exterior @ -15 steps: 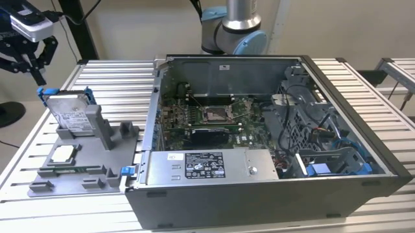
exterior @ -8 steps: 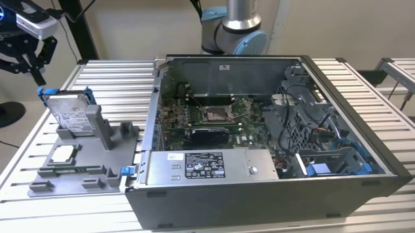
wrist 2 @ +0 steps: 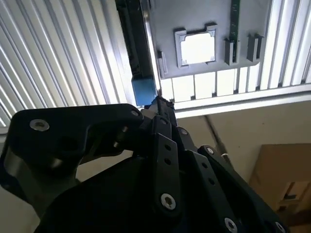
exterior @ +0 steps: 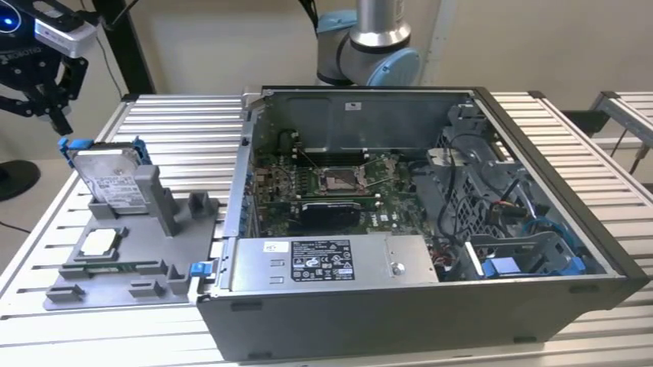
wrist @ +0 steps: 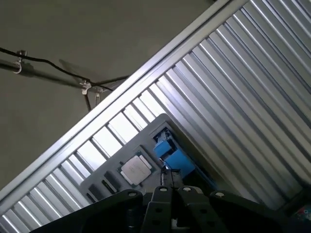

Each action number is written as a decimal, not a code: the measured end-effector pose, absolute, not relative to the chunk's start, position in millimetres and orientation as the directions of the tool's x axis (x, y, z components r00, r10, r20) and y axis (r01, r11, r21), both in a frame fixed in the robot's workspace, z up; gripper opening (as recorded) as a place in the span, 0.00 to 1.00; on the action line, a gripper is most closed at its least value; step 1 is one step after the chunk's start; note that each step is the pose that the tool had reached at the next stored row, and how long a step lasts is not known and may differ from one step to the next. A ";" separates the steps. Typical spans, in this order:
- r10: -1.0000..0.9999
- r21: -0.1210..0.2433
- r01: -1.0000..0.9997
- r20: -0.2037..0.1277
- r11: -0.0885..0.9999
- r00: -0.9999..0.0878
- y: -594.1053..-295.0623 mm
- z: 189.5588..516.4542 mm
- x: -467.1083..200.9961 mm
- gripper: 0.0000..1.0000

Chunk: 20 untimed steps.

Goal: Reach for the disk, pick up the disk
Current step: 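Pick up the disk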

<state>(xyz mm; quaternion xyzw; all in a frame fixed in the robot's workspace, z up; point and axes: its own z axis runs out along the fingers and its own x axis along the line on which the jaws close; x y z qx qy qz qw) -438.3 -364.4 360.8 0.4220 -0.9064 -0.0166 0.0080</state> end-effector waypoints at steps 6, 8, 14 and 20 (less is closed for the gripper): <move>-0.831 0.037 -0.830 0.000 0.556 -0.557 -364.4 360.8 -438.3 0.00; -0.850 0.037 -0.849 0.001 0.526 -0.527 -364.4 360.8 -438.3 0.00; -0.902 0.037 -0.902 0.000 0.431 -0.431 -364.4 360.8 -438.4 0.00; -0.937 0.033 -0.936 -0.001 0.350 -0.350 -364.1 360.8 -438.4 0.00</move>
